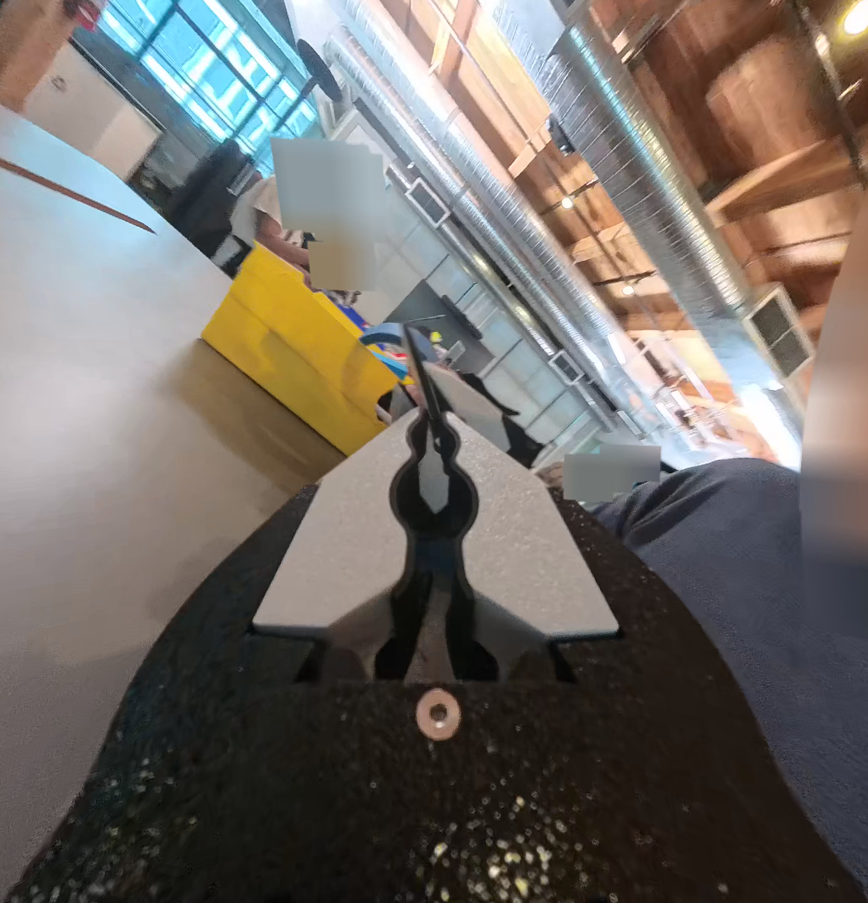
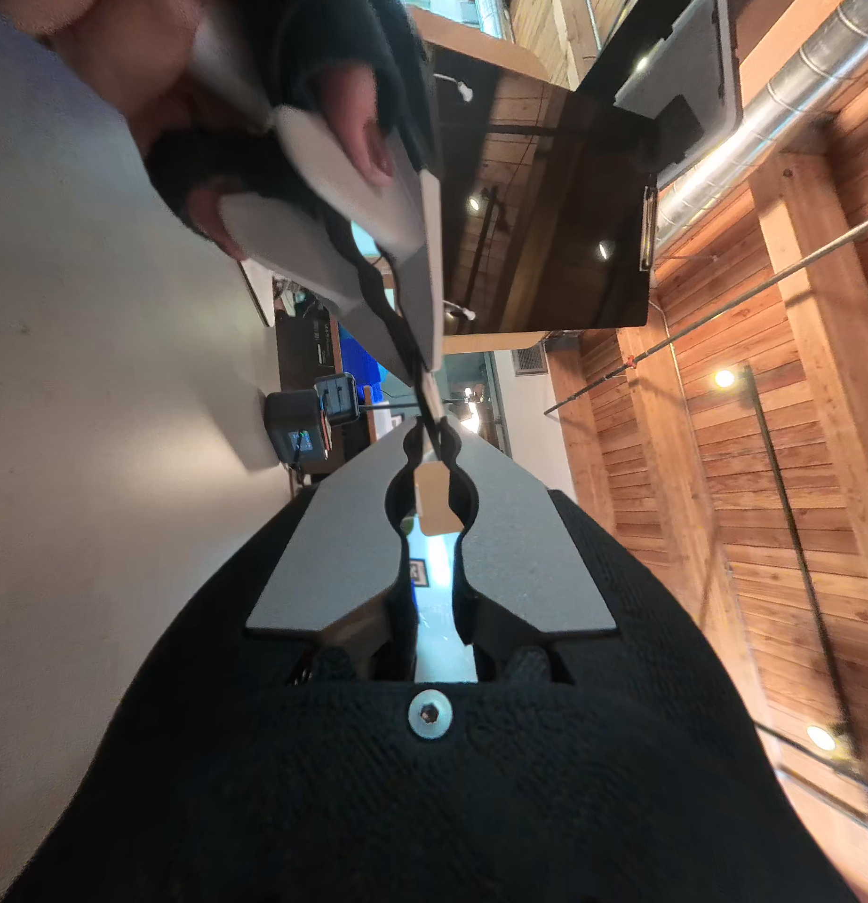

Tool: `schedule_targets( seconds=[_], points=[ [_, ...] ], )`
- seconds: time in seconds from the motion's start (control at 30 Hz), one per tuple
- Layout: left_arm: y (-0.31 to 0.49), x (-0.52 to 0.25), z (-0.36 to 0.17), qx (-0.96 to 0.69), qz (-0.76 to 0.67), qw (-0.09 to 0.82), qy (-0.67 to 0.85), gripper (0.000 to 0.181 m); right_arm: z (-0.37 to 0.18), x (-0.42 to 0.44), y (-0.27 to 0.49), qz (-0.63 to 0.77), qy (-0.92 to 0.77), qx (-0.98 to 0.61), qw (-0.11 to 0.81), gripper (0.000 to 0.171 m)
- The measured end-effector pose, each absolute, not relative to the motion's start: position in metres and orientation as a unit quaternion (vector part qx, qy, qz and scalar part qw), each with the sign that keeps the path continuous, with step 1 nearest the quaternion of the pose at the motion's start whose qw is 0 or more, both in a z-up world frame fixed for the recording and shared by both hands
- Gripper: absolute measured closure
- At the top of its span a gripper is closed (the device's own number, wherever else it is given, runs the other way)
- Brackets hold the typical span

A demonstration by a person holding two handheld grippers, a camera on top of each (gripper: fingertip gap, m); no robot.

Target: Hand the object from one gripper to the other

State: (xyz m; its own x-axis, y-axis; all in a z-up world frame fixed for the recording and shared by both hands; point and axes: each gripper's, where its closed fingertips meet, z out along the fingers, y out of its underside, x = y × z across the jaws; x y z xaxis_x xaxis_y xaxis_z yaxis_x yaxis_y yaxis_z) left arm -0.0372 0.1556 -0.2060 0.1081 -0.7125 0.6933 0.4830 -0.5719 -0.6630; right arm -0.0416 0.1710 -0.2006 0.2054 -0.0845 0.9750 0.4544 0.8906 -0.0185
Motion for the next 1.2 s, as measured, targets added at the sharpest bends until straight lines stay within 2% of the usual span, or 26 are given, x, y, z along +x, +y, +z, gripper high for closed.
schedule_targets(
  seconds=[0.13, 0.27, 0.3, 0.43, 0.5, 0.6, 0.63, 0.7, 0.87, 1.07, 1.2],
  points=[
    [0.154, -0.043, -0.194, -0.589, -0.594, 0.529, 0.144, 0.180, -0.197, -0.045, 0.159, 0.034, -0.599, -0.256, 0.758, 0.135],
    [0.145, -0.056, -0.171, -0.532, -0.567, 0.605, 0.170, 0.181, -0.175, -0.037, 0.159, 0.278, -0.528, -0.365, 0.714, 0.128],
    [0.144, -0.057, -0.170, -0.529, -0.558, 0.614, 0.178, 0.181, -0.172, -0.036, 0.157, 0.345, -0.511, -0.384, 0.687, 0.129],
    [0.141, -0.047, -0.181, -0.544, -0.530, 0.611, 0.225, 0.181, -0.174, -0.044, 0.141, 0.612, -0.441, -0.450, 0.478, 0.135],
    [0.140, -0.039, -0.188, -0.552, -0.526, 0.600, 0.240, 0.181, -0.177, -0.046, 0.141, 0.669, -0.408, -0.463, 0.415, 0.139],
    [0.140, -0.032, -0.198, -0.572, -0.520, 0.582, 0.254, 0.180, -0.180, -0.045, 0.143, 0.720, -0.372, -0.470, 0.350, 0.167],
    [0.142, -0.032, -0.200, -0.578, -0.525, 0.575, 0.245, 0.180, -0.182, -0.045, 0.145, 0.721, -0.366, -0.476, 0.345, 0.169],
    [0.147, -0.034, -0.206, -0.593, -0.532, 0.562, 0.225, 0.179, -0.188, -0.047, 0.150, 0.700, -0.375, -0.488, 0.363, 0.170],
    [0.156, -0.039, -0.211, -0.607, -0.578, 0.518, 0.171, 0.141, -0.201, -0.048, 0.168, 0.515, -0.459, -0.492, 0.531, 0.169],
    [0.161, -0.043, -0.212, -0.602, -0.632, 0.472, 0.121, 0.137, -0.210, -0.046, 0.180, 0.138, -0.578, -0.378, 0.710, 0.169],
    [0.161, -0.041, -0.216, -0.608, -0.643, 0.451, 0.114, 0.140, -0.226, -0.051, 0.175, -0.139, -0.640, -0.206, 0.727, 0.170]
  ],
)
